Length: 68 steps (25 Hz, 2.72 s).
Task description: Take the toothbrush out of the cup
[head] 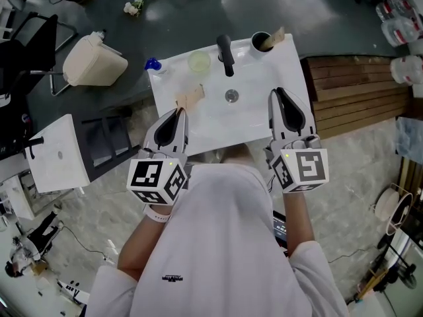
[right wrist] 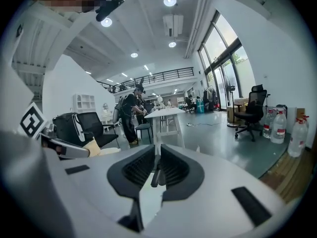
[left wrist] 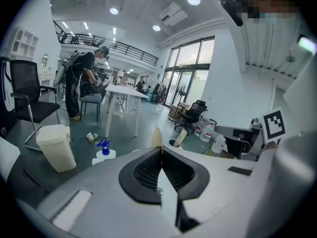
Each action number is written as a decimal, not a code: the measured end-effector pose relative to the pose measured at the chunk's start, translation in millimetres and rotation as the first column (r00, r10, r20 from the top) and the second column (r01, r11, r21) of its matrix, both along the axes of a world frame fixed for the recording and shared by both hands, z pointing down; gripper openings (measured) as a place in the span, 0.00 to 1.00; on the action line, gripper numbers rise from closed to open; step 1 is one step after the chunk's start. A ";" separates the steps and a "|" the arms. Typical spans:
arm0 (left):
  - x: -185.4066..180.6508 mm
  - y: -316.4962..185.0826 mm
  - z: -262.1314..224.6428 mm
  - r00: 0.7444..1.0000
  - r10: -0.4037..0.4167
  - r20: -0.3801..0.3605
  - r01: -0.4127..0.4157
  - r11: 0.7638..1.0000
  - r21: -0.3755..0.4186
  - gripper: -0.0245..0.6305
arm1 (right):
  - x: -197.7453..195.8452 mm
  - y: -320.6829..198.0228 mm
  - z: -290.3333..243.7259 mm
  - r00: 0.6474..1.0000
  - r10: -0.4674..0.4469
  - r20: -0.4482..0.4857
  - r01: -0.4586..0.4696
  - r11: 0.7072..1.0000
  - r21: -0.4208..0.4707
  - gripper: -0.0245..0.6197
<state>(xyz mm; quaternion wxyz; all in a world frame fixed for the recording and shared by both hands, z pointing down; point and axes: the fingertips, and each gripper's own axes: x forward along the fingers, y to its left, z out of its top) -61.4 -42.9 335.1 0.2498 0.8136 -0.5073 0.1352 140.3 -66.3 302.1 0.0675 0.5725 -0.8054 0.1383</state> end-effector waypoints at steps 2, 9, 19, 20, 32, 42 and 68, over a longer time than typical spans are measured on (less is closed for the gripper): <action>4.5 -3.7 5.8 1.000 -0.001 0.005 0.001 1.000 -0.012 0.05 | 6.7 -10.1 4.7 1.000 0.005 -0.001 -0.005 1.000 -0.004 0.05; 26.9 -12.3 30.4 1.000 0.001 0.015 0.000 0.998 -0.071 0.05 | 37.9 -50.8 22.7 1.000 0.027 -0.015 -0.028 0.999 -0.024 0.08; 47.7 -28.7 67.4 1.000 0.011 0.024 -0.007 0.988 -0.155 0.05 | 64.8 -107.7 57.6 0.996 0.074 -0.055 -0.077 0.995 -0.066 0.17; 47.3 -29.3 70.7 1.000 0.012 0.027 -0.007 0.986 -0.164 0.05 | 64.9 -111.8 62.2 0.995 0.076 -0.057 -0.080 0.994 -0.071 0.17; 55.6 -41.1 103.5 0.999 -0.010 0.051 0.021 0.974 -0.225 0.05 | 84.6 -153.9 109.6 0.993 0.083 -0.087 -0.094 0.987 -0.128 0.17; 46.1 -44.6 111.3 0.998 -0.021 0.055 0.033 0.971 -0.235 0.05 | 83.4 -173.3 137.2 0.990 0.102 -0.102 -0.120 0.974 -0.194 0.13; 12.9 -27.9 63.8 0.999 0.032 0.011 -0.030 0.992 -0.122 0.05 | 55.2 -112.5 23.8 0.986 0.152 -0.075 -0.152 0.988 -0.001 0.05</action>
